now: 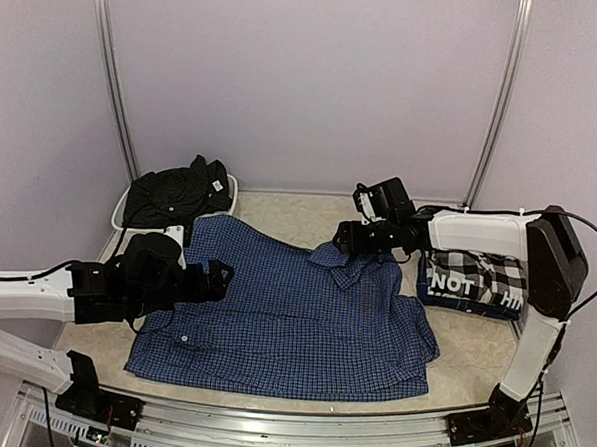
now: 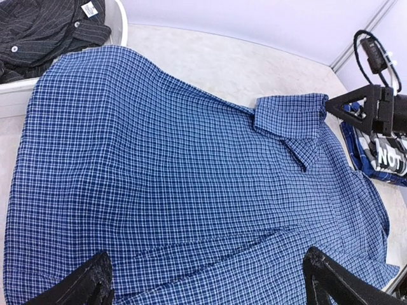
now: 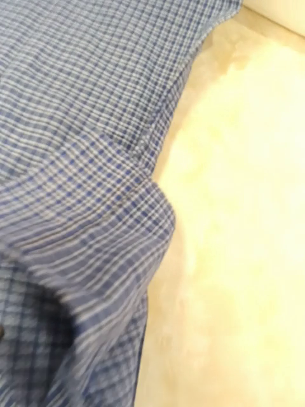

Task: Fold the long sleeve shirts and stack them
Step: Pick up the sleeve from the 1/3-folded shirt.

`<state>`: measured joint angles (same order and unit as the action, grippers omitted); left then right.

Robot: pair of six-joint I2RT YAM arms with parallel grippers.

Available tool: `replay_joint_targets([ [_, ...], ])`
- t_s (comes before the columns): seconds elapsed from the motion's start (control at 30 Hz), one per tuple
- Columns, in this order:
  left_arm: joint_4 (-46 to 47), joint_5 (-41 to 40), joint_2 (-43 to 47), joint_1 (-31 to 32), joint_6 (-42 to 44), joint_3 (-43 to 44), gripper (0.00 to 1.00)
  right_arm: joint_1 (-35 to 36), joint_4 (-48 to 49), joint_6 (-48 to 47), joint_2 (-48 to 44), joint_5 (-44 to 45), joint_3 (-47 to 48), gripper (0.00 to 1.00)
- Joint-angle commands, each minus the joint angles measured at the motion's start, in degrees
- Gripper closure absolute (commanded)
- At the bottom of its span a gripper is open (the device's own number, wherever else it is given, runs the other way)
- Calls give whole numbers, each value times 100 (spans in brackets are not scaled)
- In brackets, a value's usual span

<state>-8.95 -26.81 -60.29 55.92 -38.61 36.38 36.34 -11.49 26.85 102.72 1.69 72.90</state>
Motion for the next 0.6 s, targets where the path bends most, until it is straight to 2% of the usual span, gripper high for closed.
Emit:
replay_joint_targets([
  [0.0,501,270,-82,-251,253,133,1,-117,154,58,517,-404,328,25],
  [0.23,692,446,-272,-377,301,122,1,-159,384,111,975,-549,418,39],
  [0.33,702,472,-390,-393,301,115,1,-196,439,110,1227,-643,564,49],
  [0.43,710,499,-438,-398,284,111,1,-268,521,87,1360,-752,706,67],
  [0.57,729,502,-427,-407,262,68,1,-337,489,-160,1211,-716,985,100],
])
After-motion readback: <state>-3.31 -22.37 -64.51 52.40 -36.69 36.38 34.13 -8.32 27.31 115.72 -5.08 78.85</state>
